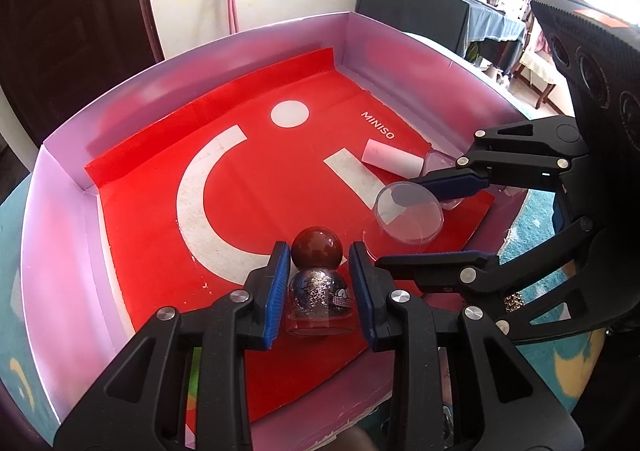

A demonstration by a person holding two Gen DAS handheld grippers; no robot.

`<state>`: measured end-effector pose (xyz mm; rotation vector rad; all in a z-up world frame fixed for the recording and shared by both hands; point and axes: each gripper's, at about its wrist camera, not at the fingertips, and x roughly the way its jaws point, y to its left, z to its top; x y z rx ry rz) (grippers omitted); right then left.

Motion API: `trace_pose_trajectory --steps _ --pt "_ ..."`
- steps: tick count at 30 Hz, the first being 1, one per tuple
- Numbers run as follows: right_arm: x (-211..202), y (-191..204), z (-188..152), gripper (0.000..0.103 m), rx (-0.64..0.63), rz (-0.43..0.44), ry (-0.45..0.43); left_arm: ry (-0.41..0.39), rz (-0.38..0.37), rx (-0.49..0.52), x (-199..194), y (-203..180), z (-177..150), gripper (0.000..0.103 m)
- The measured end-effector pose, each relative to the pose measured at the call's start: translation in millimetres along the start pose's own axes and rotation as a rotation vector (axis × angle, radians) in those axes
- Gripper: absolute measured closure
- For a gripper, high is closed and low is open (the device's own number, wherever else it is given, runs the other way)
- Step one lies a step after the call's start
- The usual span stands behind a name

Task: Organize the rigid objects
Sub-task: 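Lower the glass cup into the box while the left tool lowers the glitter jar, then open the right gripper releasing the cup while the left gripper releases the jar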

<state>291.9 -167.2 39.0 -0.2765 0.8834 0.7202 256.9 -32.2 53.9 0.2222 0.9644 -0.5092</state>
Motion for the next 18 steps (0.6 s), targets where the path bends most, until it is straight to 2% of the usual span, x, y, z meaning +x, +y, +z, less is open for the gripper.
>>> trace_pose_trajectory --steps 15,17,18 --pt "-13 1 -2 0.048 0.012 -0.008 -0.019 -0.061 -0.008 -0.035 -17 1 -3 0.073" --pt "-18 2 -1 0.047 0.011 -0.009 -0.029 -0.088 -0.001 -0.053 -25 1 -5 0.061" --pt "-22 3 -1 0.045 0.010 -0.014 -0.037 -0.103 0.010 -0.062 -30 1 -5 0.045"
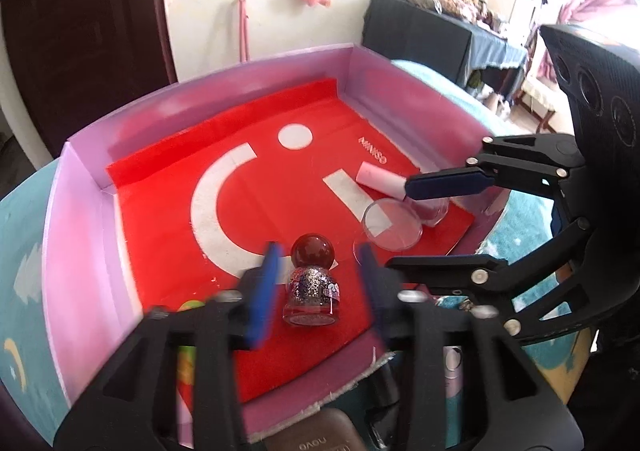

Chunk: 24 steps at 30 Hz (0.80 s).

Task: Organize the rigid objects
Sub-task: 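Open the right gripper releasing the cup while the left gripper releases the jar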

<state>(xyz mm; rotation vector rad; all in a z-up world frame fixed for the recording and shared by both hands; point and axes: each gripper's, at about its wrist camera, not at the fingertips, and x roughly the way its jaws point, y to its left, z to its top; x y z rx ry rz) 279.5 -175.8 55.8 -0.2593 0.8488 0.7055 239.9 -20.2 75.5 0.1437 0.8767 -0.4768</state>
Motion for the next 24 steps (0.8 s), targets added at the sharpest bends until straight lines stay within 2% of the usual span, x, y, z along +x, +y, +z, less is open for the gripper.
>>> trace_pose_trajectory --steps 1,8,14,20,24 --pt "-4 0 0 0.044 0.001 -0.005 -0.009 -0.025 0.024 -0.006 -6 -1 0 0.038" --pt "-45 12 0 0.039 0.000 -0.039 -0.082 -0.150 0.052 -0.054 -51 -14 -10 0.034" --pt "-93 38 -8 0.033 -0.020 -0.065 -0.163 -0.269 0.130 -0.090 -98 -30 -31 0.026" --pt "-141 71 -30 0.017 -0.019 -0.081 -0.270 -0.382 0.227 -0.136 -142 -51 -67 0.019" --pt "-164 85 -49 0.005 0.016 -0.106 -0.330 -0.424 0.277 -0.145 -163 -65 -88 0.015"
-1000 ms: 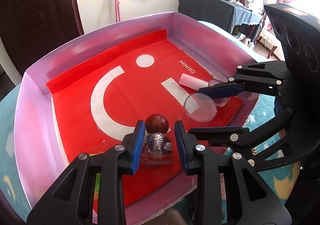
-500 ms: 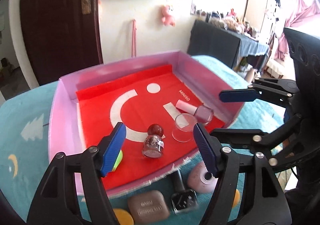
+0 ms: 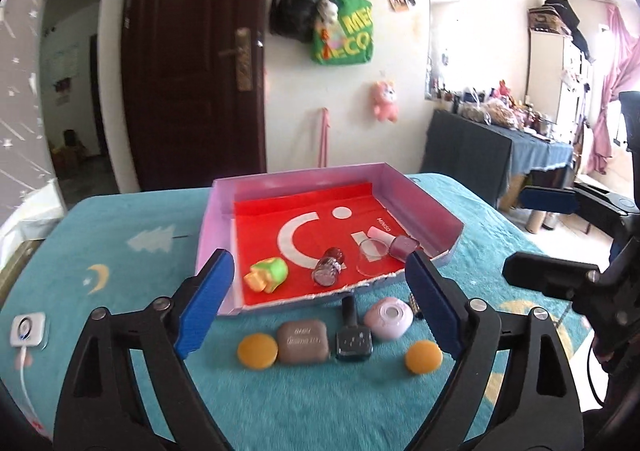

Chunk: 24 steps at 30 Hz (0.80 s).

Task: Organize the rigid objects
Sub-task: 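Open the right gripper releasing the cup while the left gripper releases the jar, then withdraw both tools from the box back toward the remaining items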

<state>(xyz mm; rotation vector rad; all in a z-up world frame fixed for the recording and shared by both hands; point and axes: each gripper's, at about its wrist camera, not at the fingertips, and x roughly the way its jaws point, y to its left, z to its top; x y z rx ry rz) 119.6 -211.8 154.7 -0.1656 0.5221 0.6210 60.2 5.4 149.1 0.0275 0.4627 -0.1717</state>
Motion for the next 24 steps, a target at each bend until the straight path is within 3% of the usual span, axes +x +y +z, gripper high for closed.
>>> trace_pose_trajectory --steps 12,24 --pt "-39 6 -29 0.000 0.117 -0.110 -0.069 0.001 0.025 -0.031 -41 -5 -24 0.014" --pt "-26 5 -72 0.000 0.196 -0.165 -0.032 0.099 0.046 -0.070 -15 7 -71 0.014"
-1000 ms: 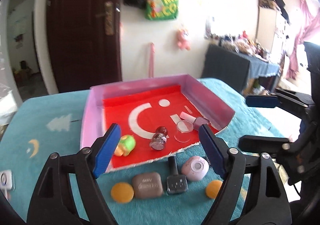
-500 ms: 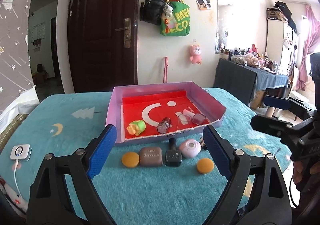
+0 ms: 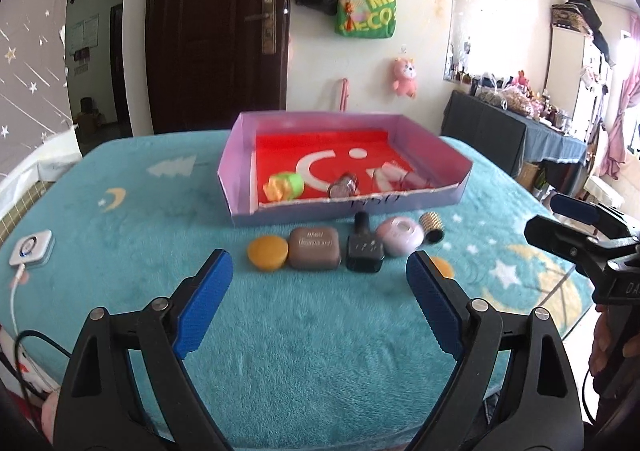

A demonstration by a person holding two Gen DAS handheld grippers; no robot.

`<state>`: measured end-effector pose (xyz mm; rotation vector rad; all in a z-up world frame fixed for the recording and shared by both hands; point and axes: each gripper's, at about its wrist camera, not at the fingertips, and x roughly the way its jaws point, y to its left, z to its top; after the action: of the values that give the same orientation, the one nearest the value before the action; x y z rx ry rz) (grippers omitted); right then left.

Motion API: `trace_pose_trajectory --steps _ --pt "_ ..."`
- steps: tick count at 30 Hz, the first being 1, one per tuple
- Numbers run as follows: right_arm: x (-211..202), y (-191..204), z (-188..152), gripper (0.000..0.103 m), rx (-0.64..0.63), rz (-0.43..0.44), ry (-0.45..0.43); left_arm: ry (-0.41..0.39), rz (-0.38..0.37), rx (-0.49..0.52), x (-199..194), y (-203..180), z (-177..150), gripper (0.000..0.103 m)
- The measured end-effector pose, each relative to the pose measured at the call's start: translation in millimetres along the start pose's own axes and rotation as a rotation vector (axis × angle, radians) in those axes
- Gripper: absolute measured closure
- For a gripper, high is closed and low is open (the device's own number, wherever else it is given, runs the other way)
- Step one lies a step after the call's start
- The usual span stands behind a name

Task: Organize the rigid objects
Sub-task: 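Withdraw both tools from the box back toward the remaining items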

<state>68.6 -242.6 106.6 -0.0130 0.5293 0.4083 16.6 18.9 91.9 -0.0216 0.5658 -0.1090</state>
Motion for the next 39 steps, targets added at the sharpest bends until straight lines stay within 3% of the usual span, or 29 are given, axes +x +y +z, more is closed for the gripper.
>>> trace_pose_trajectory --steps 8,22,28,39 --pt "24 -6 -27 0.000 0.024 -0.022 0.058 0.037 -0.004 0.004 19 0 -4 0.014" --pt "39 -15 -31 0.000 0.046 -0.027 0.075 0.069 -0.007 0.010 41 -2 3 0.014" --pt "34 -17 -27 0.000 0.057 -0.018 0.059 0.021 0.031 0.019 17 1 17 0.014" --pt "-4 -4 -14 0.000 0.015 0.022 -0.050 -0.081 0.123 0.024 -70 12 28 0.014"
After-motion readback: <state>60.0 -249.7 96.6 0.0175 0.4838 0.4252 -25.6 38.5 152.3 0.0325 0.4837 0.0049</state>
